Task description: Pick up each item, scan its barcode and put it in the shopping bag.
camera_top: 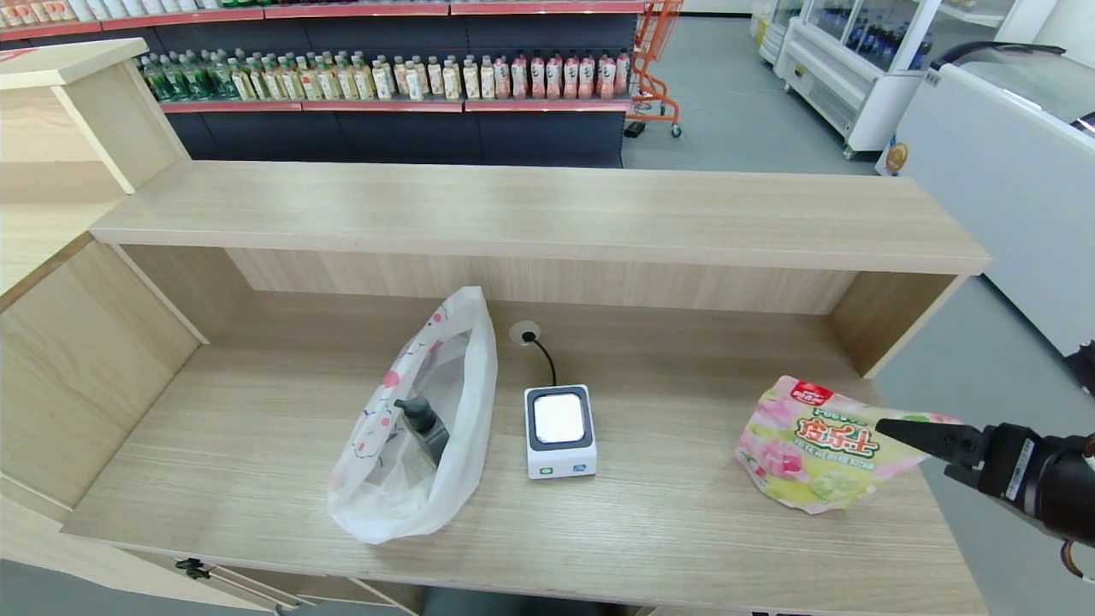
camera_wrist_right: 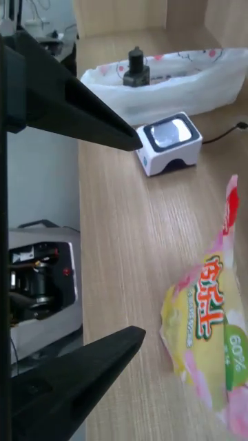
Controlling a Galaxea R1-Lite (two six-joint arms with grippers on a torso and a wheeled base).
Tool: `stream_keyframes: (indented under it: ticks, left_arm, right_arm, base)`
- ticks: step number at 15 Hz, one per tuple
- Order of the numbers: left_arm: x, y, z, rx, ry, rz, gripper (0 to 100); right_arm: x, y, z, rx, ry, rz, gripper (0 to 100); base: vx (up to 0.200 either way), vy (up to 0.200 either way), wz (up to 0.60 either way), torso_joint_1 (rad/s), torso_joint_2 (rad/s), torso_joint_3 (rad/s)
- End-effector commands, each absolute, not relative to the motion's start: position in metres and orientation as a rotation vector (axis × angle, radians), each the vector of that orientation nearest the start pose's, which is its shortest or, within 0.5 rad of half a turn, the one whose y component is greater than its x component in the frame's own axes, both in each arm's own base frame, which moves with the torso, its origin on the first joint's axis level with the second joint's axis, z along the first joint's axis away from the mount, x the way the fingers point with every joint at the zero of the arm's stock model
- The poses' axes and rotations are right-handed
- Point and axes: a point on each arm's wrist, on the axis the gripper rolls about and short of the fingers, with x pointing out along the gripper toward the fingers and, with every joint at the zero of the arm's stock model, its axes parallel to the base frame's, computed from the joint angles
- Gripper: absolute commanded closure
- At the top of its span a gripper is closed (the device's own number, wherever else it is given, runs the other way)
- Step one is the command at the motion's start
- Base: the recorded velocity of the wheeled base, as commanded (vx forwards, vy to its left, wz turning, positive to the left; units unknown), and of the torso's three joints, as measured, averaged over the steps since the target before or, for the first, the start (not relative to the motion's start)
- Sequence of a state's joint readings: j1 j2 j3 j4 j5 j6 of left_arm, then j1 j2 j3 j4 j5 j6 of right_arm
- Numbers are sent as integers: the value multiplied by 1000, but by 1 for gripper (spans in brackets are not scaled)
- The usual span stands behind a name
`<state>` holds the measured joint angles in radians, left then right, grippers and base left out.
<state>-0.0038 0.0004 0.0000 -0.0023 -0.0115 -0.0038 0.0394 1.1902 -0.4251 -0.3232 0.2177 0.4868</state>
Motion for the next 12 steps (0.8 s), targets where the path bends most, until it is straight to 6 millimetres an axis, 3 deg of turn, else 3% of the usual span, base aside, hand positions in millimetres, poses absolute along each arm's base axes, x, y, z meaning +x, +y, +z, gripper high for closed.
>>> stream_keyframes:
  ticks: [1, 2, 4, 7, 12]
  left_arm:
    - [-23, 0, 76, -5, -2, -14, 0]
    - [-23, 0, 76, -5, -2, -14, 0]
    - [-23, 0, 76, -5, -2, -14, 0]
    - [-23, 0, 76, -5, -2, -14, 0]
    - [-23, 0, 76, -5, -1, -15, 0]
  right_arm:
    - [156, 12, 189, 564, 449, 149, 0]
    - [156, 12, 189, 564, 449, 149, 0]
    - [164, 11, 223, 714, 426, 65, 0]
    - [171, 7, 231, 823, 449, -109, 0]
    - [208, -12, 197, 924, 558, -332, 0]
  base:
    - [0, 0, 0, 0, 0, 0]
    - [0, 0, 0, 0, 0, 0]
    - [0, 0, 0, 0, 0, 0]
    - [0, 0, 0, 0, 0, 0]
    - [0, 0, 0, 0, 0, 0]
